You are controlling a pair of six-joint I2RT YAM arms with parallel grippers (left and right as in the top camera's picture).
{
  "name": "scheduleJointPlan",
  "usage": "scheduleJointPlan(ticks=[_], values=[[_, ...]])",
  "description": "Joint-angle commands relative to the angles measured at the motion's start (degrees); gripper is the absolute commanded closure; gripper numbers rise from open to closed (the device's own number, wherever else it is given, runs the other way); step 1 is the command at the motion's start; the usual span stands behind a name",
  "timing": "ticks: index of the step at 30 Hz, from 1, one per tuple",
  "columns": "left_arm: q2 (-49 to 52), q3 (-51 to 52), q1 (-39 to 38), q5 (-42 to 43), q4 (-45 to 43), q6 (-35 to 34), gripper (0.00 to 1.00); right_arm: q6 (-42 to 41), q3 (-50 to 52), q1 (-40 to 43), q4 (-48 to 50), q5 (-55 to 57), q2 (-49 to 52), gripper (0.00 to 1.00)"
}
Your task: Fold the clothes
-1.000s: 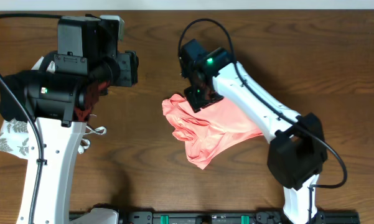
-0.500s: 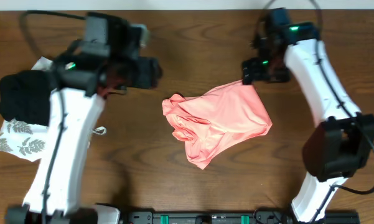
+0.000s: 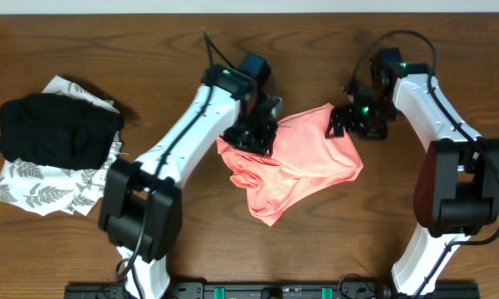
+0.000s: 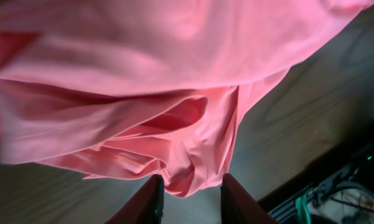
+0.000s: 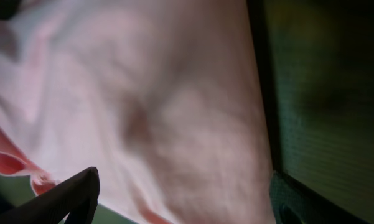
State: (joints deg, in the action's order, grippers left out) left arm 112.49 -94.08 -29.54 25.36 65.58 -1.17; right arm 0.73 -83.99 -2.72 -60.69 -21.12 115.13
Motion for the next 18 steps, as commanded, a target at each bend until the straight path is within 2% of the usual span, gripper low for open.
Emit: scheduleJointPlan(ticks=[1,6,12,18], values=[[1.5,0.2,-0.4,-0.5,0.4,2.0,0.70,1.0,2.6,1.3,1.6,-2.5,0.7,0.17],[4.4,1.6,-0.7,-6.6,-1.7,5.9,0.70,1.1,4.3,1.6,3.3,-3.6,0.7,0.21],[8.0,4.6,-0.7,-6.5,-7.8,6.6,0.70,1.0,4.3,1.6,3.7,-3.5,0.7,0.25],[9.5,4.6,-0.7,-6.4,2.1,6.7,0.71,0.2,4.3,1.6,3.7,-3.2,0.7,0.26]])
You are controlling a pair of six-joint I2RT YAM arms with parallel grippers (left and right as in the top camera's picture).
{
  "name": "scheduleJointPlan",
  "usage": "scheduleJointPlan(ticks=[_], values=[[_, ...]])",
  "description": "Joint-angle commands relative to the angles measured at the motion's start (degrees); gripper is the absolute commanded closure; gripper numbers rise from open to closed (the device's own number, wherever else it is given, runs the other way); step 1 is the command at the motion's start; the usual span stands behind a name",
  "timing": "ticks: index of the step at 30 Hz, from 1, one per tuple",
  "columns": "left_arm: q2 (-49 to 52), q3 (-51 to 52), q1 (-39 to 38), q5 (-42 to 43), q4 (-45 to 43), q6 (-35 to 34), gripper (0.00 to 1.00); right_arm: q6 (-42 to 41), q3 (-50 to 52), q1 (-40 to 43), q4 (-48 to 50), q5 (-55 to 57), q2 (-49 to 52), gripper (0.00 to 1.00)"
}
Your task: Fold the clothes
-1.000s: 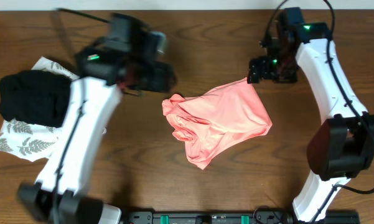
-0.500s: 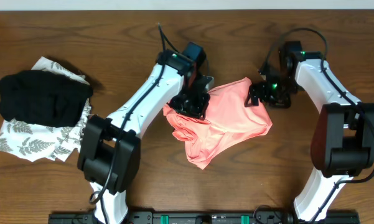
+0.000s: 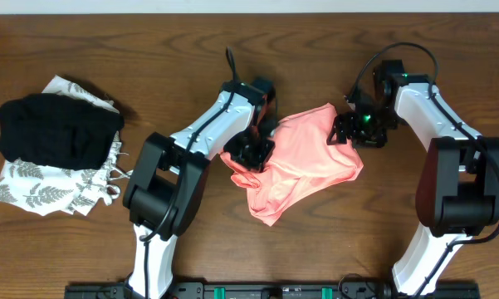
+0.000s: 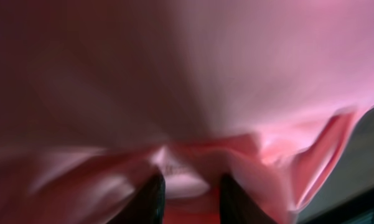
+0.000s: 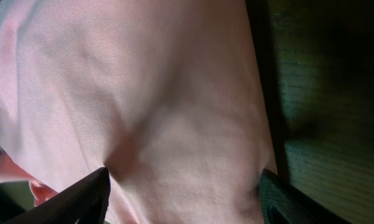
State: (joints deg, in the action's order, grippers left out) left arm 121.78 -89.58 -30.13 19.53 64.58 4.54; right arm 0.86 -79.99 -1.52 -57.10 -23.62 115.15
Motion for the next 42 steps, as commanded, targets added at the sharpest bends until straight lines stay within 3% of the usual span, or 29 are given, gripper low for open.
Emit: scheduleJointPlan(ticks=[1,5,11,13,15,22,29,37,42], values=[[0.2,0.1,-0.1,-0.5,6.2,0.9,0.75,0.0,0.3,0.4,0.1,-0.6,0.6,0.27],[0.2,0.1,-0.1,-0.5,14.4,0.5,0.85,0.0,0.3,0.4,0.1,-0.5,0.6,0.26],[-1.2,0.1,-0.1,3.9,18.9,0.6,0.86,-2.0,0.3,0.5,0.3,1.6,0.6,0.26],[-2.7,-0.1,-0.1,4.7,18.6,0.6,0.86,2.0,0.3,0.7,1.4,-0.5,0.6,0.26],[-4.4,-0.4,-0.1,4.7,17.6,0.6,0.86,8.2,0.3,0.9,2.2,-4.1,0.6,0.24],[-13.9,-1.5,0.0,4.4,8.6,-2.7,0.83,11.5,0.3,1.1,5.2,-5.9,0.6,0.22],[-24.2,-1.5,0.7,0.7,-1.2,-5.9,0.69,13.0,1.8,1.1,5.1,-6.8,0.8,0.44],[-29.3,-1.5,2.0,-1.9,-3.0,-5.8,0.66,14.2,9.2,4.8,12.8,-8.7,1.6,0.32],[-29.6,-1.5,2.2,-2.3,-3.1,-5.7,0.63,17.8,9.0,10.8,12.1,-18.6,1.2,0.29]])
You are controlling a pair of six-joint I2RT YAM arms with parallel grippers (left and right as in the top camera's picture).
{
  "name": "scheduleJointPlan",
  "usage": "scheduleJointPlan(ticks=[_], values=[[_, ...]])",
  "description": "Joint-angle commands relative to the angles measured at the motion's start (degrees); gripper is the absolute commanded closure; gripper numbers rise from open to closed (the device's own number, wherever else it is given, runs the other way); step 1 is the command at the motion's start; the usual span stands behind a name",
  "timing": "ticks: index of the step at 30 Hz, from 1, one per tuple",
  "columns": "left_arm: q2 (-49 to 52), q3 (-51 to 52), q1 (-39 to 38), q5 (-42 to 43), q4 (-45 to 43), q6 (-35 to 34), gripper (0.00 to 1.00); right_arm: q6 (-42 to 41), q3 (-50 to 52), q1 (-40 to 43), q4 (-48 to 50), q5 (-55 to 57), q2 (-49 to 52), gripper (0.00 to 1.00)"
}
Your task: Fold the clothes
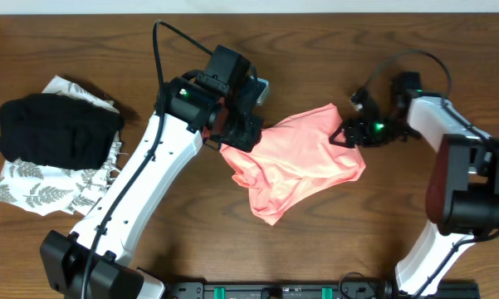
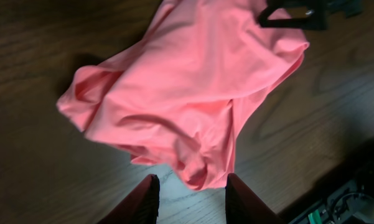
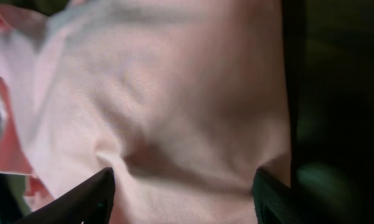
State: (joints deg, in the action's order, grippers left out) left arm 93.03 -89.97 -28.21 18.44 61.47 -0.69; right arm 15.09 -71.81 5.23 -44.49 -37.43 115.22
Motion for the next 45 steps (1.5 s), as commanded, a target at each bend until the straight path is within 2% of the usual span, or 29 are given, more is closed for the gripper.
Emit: scheduleJointPlan(ticks=[1,5,9,16,23,26,33,35,37,39,41,45], values=[[-0.9,-1.1,0.3,-1.2,0.0,-0.5,0.63,4.0,0.8,5.1,-0.7,-6.5,1.0,0.28],[-0.9,-1.1,0.3,-1.2,-0.5,-0.5,0.61,4.3,0.9,9.6,-0.8,-12.2,0.9,0.23],[-0.9,-1.1,0.3,-1.2,-1.2,-0.5,0.60,4.0,0.9,10.6,-0.7,-11.4,0.9,0.22],[-0.9,-1.1,0.3,-1.2,-2.0,-0.5,0.59,-1.4,1.8,5.7,0.6,0.2,1.0,0.20],[-0.9,-1.1,0.3,-1.2,-2.1,-0.5,0.59,-1.3,5.8,-1.0,5.4,-2.6,1.2,0.20],[-0.9,-1.1,0.3,-1.2,-2.0,-0.5,0.59,-1.4,7.2,-2.3,6.2,-2.9,1.3,0.25],[-0.9,-1.1,0.3,-1.2,-2.0,-0.5,0.59,-2.5,7.4,-0.4,6.1,-3.1,1.1,0.52],[-0.9,-1.1,0.3,-1.2,-2.0,-0.5,0.59,-2.8,7.4,0.2,6.0,-3.3,1.0,0.55],[-0.9,-1.1,0.3,-1.2,-2.0,-0.5,0.59,-2.8,7.4,0.8,5.6,-3.3,0.9,0.52],[-0.9,-1.1,0.3,-1.2,-2.0,-0.5,0.59,-2.2,7.4,1.3,4.3,-1.2,0.6,0.42],[-0.9,-1.1,0.3,-1.2,-2.0,-0.5,0.59,-2.0,7.4,1.8,3.4,0.4,0.5,0.37],[-0.9,-1.1,0.3,-1.2,-2.1,-0.5,0.59,-1.3,8.1,1.4,4.0,-3.3,0.6,0.33]])
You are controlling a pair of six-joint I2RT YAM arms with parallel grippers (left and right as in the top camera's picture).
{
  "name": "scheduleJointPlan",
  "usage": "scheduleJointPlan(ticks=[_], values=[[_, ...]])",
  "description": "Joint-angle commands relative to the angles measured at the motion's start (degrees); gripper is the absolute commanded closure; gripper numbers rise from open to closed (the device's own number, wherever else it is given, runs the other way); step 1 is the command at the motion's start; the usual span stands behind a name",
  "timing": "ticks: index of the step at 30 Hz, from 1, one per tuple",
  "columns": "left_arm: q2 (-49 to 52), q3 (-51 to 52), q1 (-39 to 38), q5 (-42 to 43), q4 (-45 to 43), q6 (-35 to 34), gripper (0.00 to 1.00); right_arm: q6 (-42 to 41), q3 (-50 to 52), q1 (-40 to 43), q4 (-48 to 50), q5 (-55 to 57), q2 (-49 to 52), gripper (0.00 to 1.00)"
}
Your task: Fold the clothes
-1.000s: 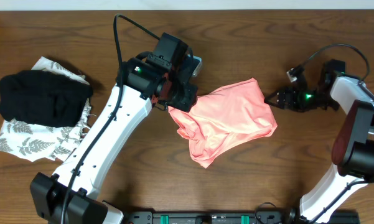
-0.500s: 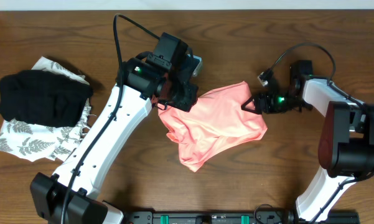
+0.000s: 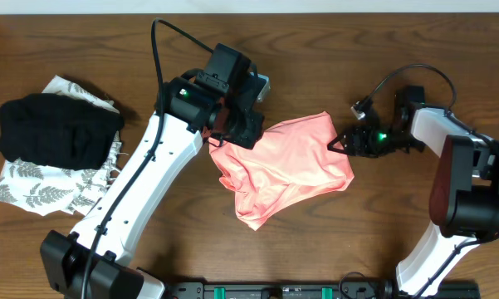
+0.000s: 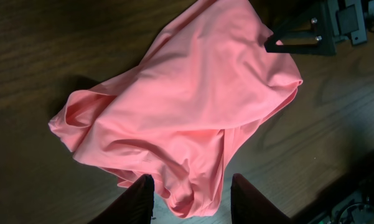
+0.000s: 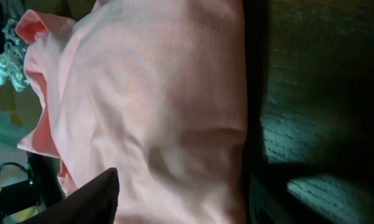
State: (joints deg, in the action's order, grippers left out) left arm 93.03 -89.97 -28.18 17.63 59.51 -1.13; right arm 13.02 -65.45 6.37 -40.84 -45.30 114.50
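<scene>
A salmon-pink garment (image 3: 282, 166) lies crumpled on the wooden table, with its folds bunched at the left and lower ends. My left gripper (image 3: 237, 133) hangs above its left end. In the left wrist view it (image 4: 190, 208) is open and empty, with the pink garment (image 4: 187, 106) well below it. My right gripper (image 3: 342, 143) sits low at the garment's right edge. Its fingers (image 5: 93, 199) are spread wide over the pink cloth (image 5: 149, 112), so it is open. The right gripper (image 4: 299, 40) also shows in the left wrist view.
A black garment (image 3: 58, 129) lies folded on a white leaf-print cloth (image 3: 41, 195) at the far left. A dark rail (image 3: 274, 291) runs along the front edge of the table. Both arms' bases stand at the front.
The pink garment has shifted a little left and toward the front, and lies flatter. My right gripper sits slightly lower at its right edge. The left arm has hardly moved.
At first my left gripper was low on the garment's left end and my right at its upper right corner. Then the left was pressed into the cloth. Later it was raised and open above the garment, which now lies slightly shifted.
</scene>
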Motion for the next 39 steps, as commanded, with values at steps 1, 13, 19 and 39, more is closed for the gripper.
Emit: scheduleJointPlan(ticks=[1,13,19,39], values=[[-0.9,-1.1,0.3,-0.4,-0.1,0.0,0.59,0.8,2.0,-0.2,0.4,4.3,1.3,0.33],[-0.9,-1.1,0.3,-0.4,-0.1,0.0,0.59,-3.4,7.9,-5.1,7.6,2.6,1.7,0.65],[-0.9,-1.1,0.3,-0.4,-0.1,0.0,0.59,-6.8,7.7,-1.7,7.4,2.8,0.8,0.98],[-0.9,-1.1,0.3,-0.4,-0.5,0.0,0.59,-7.1,-11.7,11.9,-11.4,30.3,-17.3,0.99]])
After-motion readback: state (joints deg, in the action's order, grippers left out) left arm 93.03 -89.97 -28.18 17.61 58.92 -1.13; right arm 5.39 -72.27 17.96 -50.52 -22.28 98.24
